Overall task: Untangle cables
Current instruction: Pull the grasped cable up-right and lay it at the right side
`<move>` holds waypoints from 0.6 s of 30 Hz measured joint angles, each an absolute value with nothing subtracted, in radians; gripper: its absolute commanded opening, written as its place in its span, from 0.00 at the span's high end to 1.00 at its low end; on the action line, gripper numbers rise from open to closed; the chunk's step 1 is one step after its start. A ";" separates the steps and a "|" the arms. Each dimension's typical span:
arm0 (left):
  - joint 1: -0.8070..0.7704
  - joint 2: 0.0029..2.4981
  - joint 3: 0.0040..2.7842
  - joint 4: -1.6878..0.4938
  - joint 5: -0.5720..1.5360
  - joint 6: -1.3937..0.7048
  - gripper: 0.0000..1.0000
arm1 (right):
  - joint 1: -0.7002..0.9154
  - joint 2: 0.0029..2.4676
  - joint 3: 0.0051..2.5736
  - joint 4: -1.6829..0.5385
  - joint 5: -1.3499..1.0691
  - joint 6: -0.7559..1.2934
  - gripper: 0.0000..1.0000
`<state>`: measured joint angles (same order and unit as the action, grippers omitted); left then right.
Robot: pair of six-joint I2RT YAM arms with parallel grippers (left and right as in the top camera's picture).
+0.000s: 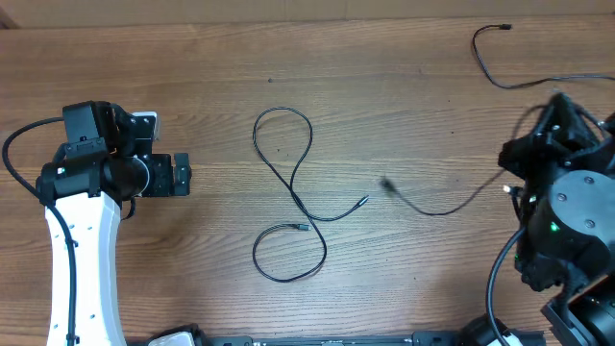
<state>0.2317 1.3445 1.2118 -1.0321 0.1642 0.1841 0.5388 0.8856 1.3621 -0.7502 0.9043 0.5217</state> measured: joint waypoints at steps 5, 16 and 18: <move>0.232 1.345 1.212 -1.032 0.164 0.184 0.00 | 0.510 0.933 1.362 -0.765 1.055 0.520 0.96; 0.232 1.345 1.212 -1.032 0.164 0.184 0.00 | 0.166 1.169 1.362 -0.764 0.960 0.519 0.96; 0.232 1.345 1.212 -1.032 0.164 0.184 0.00 | 0.085 1.223 1.362 -0.762 0.891 0.519 0.96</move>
